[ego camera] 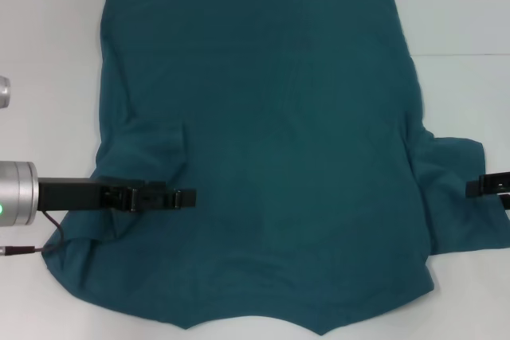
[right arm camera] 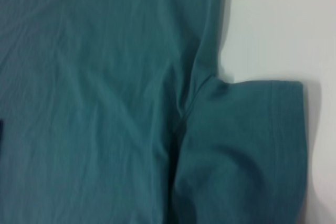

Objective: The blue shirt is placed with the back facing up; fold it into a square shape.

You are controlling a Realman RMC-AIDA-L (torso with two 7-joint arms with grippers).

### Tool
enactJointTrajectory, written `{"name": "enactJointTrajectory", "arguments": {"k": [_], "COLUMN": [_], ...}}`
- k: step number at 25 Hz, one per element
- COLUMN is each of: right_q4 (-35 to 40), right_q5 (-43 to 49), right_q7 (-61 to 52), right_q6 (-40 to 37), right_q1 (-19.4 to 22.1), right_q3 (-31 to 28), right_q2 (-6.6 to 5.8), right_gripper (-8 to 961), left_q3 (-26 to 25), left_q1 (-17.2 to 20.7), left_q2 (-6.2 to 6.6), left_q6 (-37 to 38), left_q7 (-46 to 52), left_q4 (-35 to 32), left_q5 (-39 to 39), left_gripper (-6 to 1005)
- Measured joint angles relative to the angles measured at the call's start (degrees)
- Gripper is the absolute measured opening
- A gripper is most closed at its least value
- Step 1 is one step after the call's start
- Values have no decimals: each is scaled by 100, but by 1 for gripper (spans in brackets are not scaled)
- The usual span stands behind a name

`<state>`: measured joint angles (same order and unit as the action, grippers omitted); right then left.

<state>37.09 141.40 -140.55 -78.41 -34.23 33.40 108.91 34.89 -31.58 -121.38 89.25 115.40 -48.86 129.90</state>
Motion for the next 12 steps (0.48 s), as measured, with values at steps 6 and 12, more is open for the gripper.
{"name": "enactJointTrajectory", "arguments": {"k": [6,12], "right_q4": [0,-4], "right_q5": [-44,-48], "right_q7": [50,70], "right_q6": [-5,-13], "right_q1": [-23,-32], "right_q3": [0,0], "right_q2": [16,16], "right_gripper": [686,468], "left_q3": [8,-4], "left_q1": [3,26], "left_q2": [0,-8], "left_q6": [-36,-40], "left_q7": [0,0], "left_q4": [0,0], "left_q5": [0,0], "left_gripper": [859,860]}}
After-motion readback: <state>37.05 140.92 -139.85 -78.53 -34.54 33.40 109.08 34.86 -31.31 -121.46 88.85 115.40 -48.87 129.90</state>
